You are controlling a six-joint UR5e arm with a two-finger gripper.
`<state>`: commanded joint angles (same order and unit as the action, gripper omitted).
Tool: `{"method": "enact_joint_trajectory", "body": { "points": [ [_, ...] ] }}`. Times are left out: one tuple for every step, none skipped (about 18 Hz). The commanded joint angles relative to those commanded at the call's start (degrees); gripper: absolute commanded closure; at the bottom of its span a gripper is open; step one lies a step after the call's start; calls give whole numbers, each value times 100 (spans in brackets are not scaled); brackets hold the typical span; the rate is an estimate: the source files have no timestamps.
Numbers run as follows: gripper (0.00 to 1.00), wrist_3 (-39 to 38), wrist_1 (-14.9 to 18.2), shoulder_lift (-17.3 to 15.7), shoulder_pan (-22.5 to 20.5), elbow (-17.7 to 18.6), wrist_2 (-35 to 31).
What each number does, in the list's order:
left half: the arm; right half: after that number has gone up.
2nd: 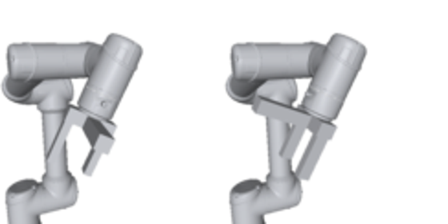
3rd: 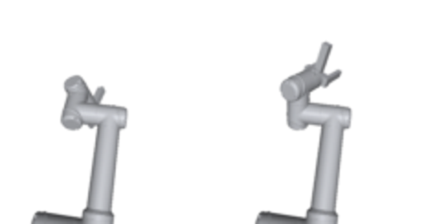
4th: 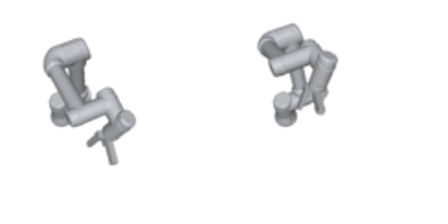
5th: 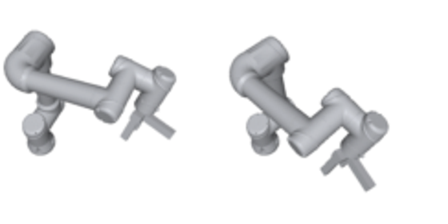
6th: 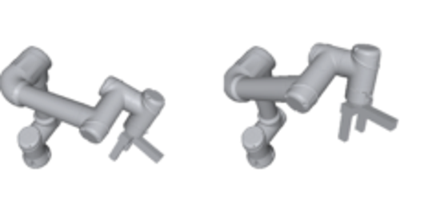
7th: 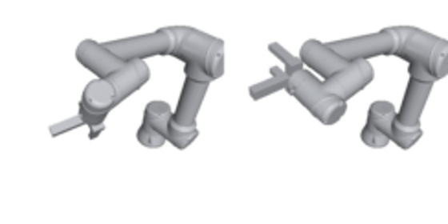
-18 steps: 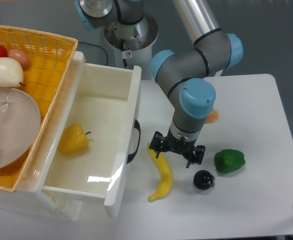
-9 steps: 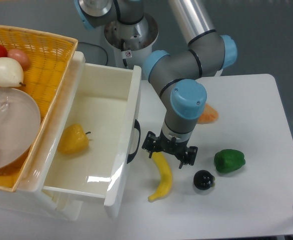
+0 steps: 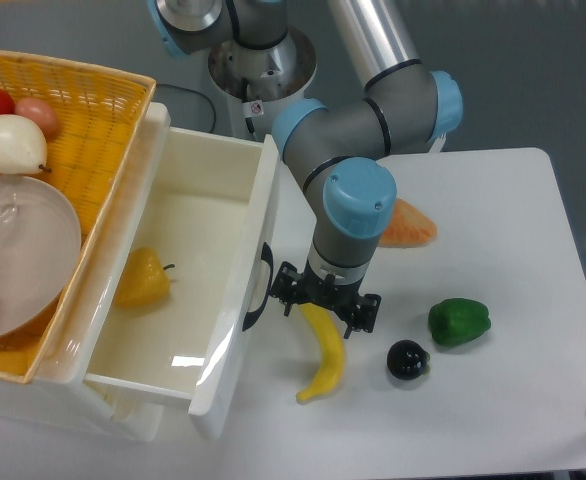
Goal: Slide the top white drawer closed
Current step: 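Push the open white drawer inward with the gripper until closed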
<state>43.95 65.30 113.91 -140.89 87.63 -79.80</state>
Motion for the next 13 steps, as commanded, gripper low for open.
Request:
{"method": "enact_joint_trajectory", "body": {
  "points": [
    [0,0,0,-9,0,9,0],
    [0,0,0,-9,35,9,0],
    [0,0,0,-17,53,9,-9],
    [0,-9,0,-18,53,17,-9],
    [0,-52,9,-26,62,18,-9],
    [0,-70,9,-52,70,18,0],
    [0,-97,9,-61,105,18,0],
    [0,-132,26,-62,132,18,0],
    [0,-141,53,-70,149,18,0],
    [0,-149,62,-88,158,18,0],
    [0,-150,88,-97,184,18,9],
    [0,-150,97,-114,228,18,9],
    [0,-150,105,-132,246,26,9]
  ]
}}
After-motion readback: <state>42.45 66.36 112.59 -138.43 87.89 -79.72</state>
